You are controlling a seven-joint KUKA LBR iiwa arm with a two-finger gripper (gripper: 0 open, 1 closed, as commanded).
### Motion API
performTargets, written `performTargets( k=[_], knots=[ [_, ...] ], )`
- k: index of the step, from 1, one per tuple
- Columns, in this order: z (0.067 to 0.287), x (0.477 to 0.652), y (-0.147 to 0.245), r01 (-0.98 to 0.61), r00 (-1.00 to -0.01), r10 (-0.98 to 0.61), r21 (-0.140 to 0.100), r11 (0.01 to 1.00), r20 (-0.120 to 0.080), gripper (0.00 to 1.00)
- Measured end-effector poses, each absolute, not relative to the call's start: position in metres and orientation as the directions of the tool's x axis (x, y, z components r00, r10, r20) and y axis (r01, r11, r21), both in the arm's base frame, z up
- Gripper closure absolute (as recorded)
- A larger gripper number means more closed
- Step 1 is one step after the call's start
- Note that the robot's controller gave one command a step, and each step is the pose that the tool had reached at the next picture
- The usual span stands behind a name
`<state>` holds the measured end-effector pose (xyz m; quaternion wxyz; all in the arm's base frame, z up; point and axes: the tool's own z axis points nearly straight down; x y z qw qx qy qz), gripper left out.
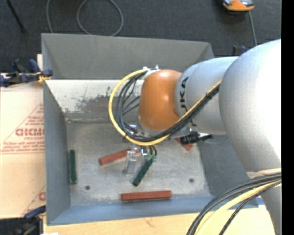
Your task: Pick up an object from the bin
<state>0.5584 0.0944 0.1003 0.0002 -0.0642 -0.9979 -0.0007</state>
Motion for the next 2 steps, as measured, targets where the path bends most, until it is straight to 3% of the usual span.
performTargets(
  k=[1,2],
  knots=[
    [0.0700,0.5529,0.0952,-0.043,-0.999,-0.043,-0.001,0.999,-0.001,0.00],
    [0.0706,0.5540,0.0945,-0.040,-0.999,-0.040,0.000,0.999,-0.003,0.00]
  ],
)
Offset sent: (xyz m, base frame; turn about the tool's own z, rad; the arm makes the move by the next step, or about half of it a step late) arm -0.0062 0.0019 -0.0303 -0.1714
